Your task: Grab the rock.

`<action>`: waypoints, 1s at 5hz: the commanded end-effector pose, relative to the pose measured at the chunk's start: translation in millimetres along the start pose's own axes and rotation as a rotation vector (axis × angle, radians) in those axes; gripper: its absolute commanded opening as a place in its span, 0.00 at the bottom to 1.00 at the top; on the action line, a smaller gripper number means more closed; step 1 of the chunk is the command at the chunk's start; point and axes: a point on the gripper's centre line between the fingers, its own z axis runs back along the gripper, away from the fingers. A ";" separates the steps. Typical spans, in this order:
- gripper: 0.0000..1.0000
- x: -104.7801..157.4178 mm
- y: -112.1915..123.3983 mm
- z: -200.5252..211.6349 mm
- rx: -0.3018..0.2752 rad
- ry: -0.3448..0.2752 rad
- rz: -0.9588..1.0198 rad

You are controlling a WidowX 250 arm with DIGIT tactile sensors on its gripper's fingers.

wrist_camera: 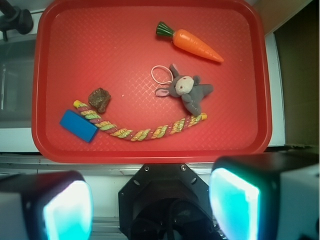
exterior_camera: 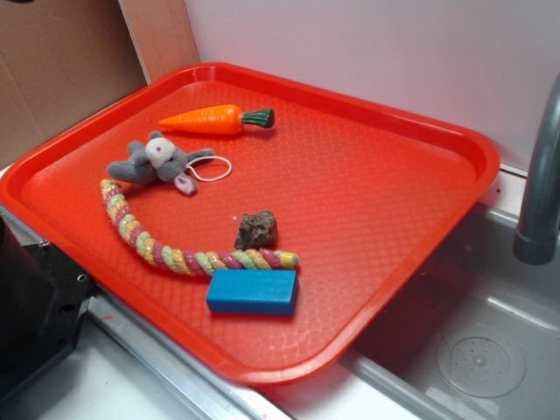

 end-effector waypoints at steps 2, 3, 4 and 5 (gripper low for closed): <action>1.00 7.3 -1.6 -5.4 -0.029 -0.041 0.164; 1.00 17.1 -7.8 -16.3 -0.061 -0.083 0.312; 1.00 29.3 -18.6 -32.2 -0.076 -0.089 0.429; 1.00 39.4 -30.4 -47.4 -0.119 -0.115 0.533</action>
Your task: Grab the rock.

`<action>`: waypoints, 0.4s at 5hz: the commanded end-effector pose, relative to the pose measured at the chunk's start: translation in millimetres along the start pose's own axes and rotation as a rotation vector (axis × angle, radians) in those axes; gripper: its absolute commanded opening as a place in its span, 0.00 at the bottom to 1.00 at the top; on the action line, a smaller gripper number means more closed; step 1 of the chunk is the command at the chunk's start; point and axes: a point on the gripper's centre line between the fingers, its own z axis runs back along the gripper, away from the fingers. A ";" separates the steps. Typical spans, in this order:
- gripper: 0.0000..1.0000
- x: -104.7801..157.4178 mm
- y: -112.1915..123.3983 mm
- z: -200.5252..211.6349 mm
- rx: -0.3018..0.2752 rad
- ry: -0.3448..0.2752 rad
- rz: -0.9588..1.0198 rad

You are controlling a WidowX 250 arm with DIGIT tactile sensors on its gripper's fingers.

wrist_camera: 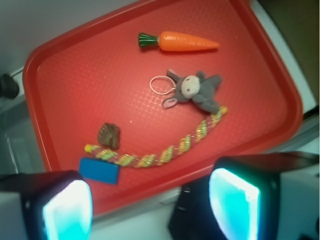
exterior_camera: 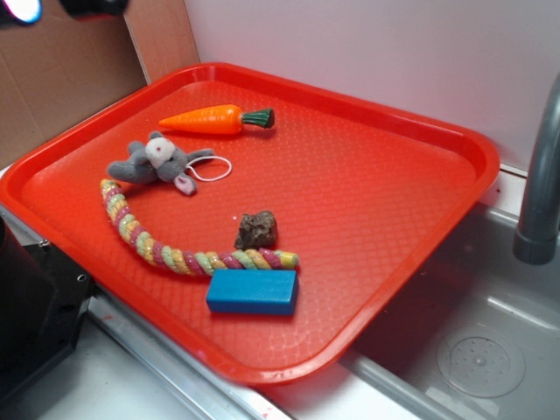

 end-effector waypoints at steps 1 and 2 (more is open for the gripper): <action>1.00 8.5 -31.8 -36.6 -0.064 -0.025 0.145; 1.00 12.3 -41.5 -64.8 -0.030 -0.040 0.198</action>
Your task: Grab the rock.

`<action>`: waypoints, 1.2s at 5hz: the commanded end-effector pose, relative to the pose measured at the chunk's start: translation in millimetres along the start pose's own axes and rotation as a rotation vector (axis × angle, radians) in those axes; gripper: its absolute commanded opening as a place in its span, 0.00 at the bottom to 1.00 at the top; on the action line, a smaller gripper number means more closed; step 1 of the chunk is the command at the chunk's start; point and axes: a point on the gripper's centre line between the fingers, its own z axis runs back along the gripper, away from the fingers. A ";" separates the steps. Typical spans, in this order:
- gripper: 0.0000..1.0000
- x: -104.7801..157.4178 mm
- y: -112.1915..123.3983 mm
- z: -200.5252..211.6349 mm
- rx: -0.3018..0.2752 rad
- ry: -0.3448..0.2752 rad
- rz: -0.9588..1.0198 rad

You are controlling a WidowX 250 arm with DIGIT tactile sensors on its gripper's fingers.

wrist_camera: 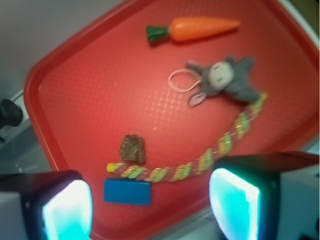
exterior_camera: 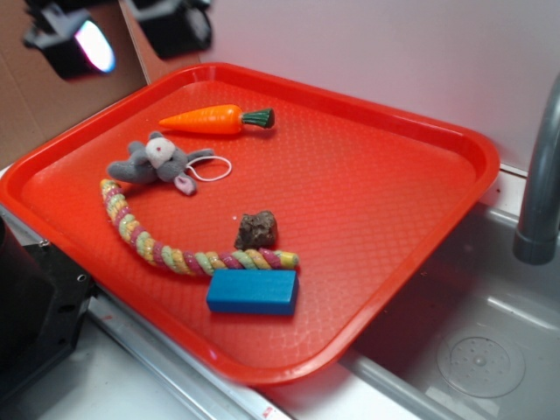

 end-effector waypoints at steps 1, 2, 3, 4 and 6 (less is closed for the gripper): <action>1.00 8.6 -17.5 -50.5 0.033 -0.059 0.084; 1.00 8.6 -21.4 -83.2 0.066 -0.073 0.107; 1.00 7.2 -20.8 -104.1 0.095 -0.067 0.097; 1.00 5.6 -18.4 -116.9 0.113 -0.059 0.097; 0.91 -6.6 -8.8 -144.7 0.182 -0.042 0.087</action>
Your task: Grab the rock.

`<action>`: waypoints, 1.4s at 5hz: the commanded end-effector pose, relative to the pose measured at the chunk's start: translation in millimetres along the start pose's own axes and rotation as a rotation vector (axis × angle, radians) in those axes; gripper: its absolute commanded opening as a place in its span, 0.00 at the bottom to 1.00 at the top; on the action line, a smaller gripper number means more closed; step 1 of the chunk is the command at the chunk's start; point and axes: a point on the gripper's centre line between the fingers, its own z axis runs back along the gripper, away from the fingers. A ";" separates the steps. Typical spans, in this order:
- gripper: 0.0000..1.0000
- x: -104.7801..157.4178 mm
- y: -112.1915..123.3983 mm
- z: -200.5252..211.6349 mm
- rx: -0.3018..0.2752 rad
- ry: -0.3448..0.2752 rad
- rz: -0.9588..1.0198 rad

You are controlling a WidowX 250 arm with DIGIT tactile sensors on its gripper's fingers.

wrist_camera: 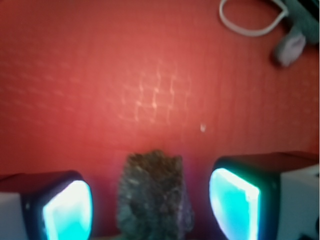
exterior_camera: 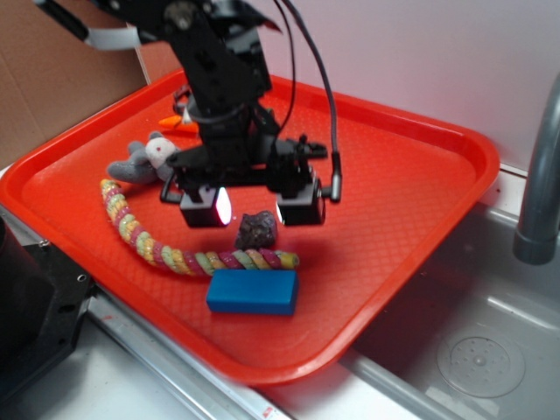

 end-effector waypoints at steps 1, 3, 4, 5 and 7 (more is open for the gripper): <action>0.00 0.7 3.1 -10.7 0.012 -0.018 0.015; 0.00 14.2 4.6 10.9 -0.016 0.085 -0.143; 0.00 38.0 8.0 50.0 -0.012 0.110 -0.262; 0.00 55.2 20.1 80.4 -0.043 0.121 -0.291; 0.00 82.0 49.0 151.2 -0.120 0.094 -0.371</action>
